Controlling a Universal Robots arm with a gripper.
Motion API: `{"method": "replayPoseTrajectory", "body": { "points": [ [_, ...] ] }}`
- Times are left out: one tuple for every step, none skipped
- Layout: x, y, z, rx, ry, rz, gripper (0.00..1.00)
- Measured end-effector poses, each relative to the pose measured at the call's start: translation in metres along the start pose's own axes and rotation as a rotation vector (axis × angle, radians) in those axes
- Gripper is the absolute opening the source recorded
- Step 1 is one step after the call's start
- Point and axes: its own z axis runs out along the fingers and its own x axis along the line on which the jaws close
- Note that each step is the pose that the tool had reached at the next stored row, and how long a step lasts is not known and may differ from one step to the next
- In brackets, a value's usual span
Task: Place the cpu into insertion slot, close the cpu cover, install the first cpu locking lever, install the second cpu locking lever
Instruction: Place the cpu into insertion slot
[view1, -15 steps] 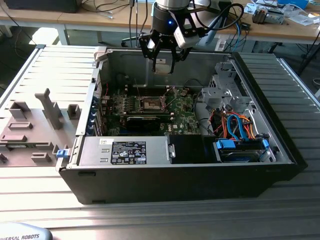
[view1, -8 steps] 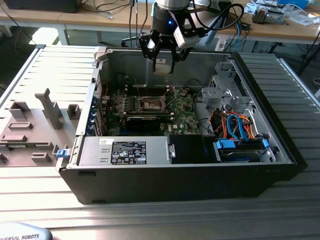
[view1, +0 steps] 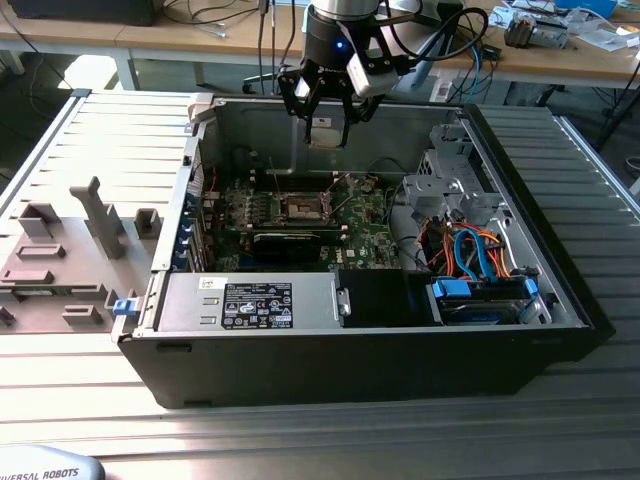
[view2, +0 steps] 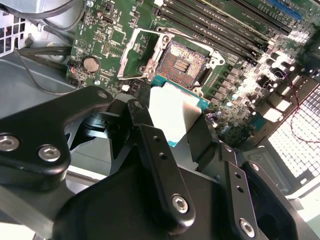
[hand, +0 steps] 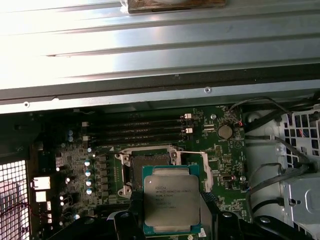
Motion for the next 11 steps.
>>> {"method": "replayPoseTrajectory", "body": {
  "points": [
    [0.0, 0.0, 0.0, 0.0, 0.0, 0.001, 0.54],
    [0.0, 0.0, 0.0, 0.0, -0.0001, 0.002, 0.54],
    [0.0, 0.0, 0.0, -0.0001, -0.0002, 0.003, 0.54],
    [0.0, 0.0, 0.0, -0.0001, -0.0001, 0.004, 0.54],
    [0.0, 0.0, 0.0, -0.0001, -0.0002, 0.005, 0.54],
    [0.0, 0.0, 0.0, -0.0001, -0.0002, 0.006, 0.54],
    [0.0, 0.0, 0.0, -0.0001, -0.0002, 0.007, 0.54],
    [0.0, 0.0, 0.0001, -0.0002, -0.0003, 0.008, 0.54],
    [0.0, 0.0, 0.0001, -0.0002, -0.0003, 0.009, 0.54],
    [0.0, 0.0, 0.0001, -0.0002, -0.0003, 0.01, 0.54],
    [0.0, 0.0, 0.0001, -0.0002, -0.0004, 0.01, 0.54]
  ]
}}
